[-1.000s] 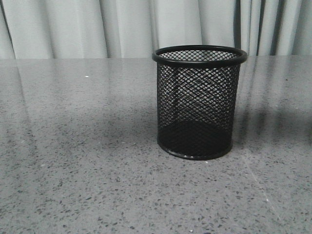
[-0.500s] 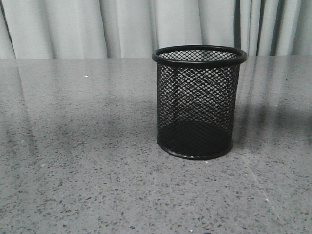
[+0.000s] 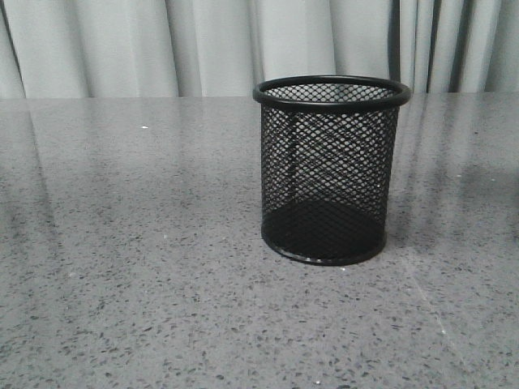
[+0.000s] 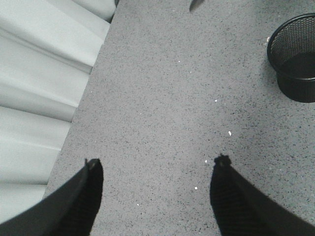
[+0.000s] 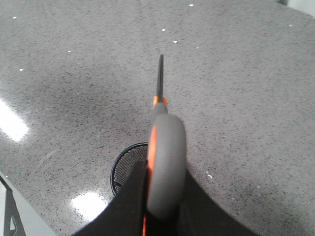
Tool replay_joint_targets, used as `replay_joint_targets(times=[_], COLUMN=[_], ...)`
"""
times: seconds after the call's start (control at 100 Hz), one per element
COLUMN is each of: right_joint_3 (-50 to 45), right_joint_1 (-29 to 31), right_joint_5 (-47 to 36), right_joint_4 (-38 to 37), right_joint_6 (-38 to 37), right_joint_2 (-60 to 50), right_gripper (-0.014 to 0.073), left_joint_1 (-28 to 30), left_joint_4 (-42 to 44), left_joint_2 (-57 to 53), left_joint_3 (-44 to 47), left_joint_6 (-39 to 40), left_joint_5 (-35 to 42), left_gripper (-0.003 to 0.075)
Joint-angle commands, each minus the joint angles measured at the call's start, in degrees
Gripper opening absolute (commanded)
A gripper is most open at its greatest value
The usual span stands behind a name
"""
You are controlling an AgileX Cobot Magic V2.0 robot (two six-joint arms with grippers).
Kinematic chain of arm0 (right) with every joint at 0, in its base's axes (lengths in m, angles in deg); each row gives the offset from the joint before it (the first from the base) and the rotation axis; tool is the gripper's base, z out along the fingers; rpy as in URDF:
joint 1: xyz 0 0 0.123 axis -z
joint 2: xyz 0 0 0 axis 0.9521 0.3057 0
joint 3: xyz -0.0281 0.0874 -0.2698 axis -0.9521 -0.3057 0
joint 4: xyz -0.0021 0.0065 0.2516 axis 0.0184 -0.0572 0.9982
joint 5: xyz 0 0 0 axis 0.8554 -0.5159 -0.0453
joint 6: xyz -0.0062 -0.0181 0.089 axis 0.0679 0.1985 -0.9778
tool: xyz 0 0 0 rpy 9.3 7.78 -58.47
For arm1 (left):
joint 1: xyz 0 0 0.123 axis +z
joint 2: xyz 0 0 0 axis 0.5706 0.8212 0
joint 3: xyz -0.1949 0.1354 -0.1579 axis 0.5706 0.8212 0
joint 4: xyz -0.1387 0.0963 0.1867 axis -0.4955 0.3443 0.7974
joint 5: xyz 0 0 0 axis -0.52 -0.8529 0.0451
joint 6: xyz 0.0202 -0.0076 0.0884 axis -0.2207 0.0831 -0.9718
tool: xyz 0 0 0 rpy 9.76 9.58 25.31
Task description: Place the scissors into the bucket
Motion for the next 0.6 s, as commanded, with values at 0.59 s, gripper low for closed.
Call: replay_joint_targets(times=[0.59], right_joint_3=[-9.36], right_joint_1=[-12.85], right_joint_5=[1.94], right_joint_4=[-11.93], right_joint_6=[-11.03], right_joint_2=[-9.48], right_gripper=[-0.0043], left_joint_1=[0.20], left_joint_4=[-2.56], left_joint_2=[-1.37], left_joint_3=[-1.72], left_joint_6=[0.85], left_joint_5=[1.14], left_gripper=[0.0440])
